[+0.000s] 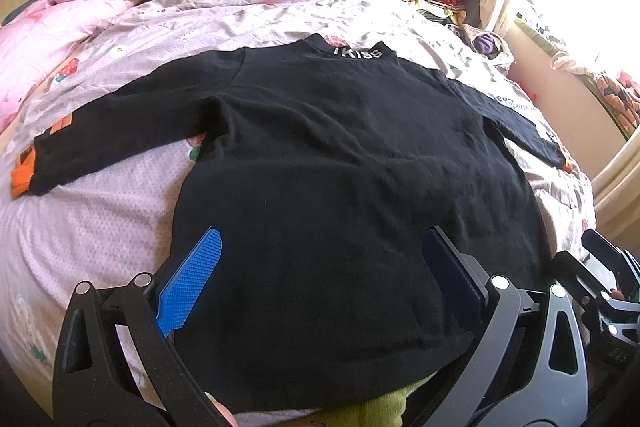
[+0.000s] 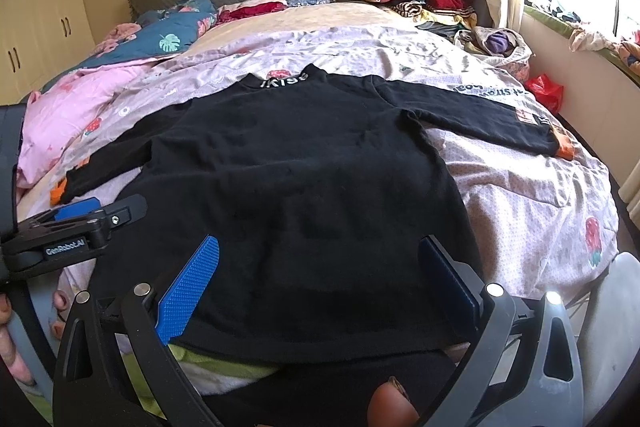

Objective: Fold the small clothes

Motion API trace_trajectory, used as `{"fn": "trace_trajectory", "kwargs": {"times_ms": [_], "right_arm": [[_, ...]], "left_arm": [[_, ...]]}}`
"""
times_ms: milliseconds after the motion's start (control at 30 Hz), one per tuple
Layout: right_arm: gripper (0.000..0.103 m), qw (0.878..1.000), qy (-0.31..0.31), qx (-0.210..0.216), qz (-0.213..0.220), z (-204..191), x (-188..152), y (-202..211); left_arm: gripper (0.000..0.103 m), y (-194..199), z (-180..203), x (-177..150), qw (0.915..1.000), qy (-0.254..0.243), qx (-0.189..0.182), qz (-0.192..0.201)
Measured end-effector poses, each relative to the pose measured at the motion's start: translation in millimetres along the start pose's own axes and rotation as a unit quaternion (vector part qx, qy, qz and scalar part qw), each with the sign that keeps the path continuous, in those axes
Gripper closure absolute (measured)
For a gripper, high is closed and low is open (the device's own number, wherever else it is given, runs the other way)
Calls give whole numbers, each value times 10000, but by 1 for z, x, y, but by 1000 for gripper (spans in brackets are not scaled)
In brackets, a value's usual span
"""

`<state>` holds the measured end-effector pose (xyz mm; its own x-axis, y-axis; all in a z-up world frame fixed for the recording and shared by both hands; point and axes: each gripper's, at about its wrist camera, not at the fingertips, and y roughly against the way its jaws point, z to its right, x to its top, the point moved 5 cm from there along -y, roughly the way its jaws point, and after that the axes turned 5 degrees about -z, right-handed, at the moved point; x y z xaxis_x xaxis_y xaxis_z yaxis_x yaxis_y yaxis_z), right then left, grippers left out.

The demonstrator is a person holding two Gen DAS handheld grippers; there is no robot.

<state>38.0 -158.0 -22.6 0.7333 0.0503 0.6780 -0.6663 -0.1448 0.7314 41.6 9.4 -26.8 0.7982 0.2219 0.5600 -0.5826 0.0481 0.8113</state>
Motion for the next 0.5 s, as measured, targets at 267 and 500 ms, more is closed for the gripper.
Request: {"fn": "trace_trajectory", "kwargs": {"times_ms": [267,500], "right_arm": [[4,10000,3,1,96,-5,28,-2],[4,9997,-23,188,160,-11,56,-5]], "left_arm": [[8,-10,-3,23,10000,28,39,23],[8,-15,-7,47,9999,86,49,122]]}}
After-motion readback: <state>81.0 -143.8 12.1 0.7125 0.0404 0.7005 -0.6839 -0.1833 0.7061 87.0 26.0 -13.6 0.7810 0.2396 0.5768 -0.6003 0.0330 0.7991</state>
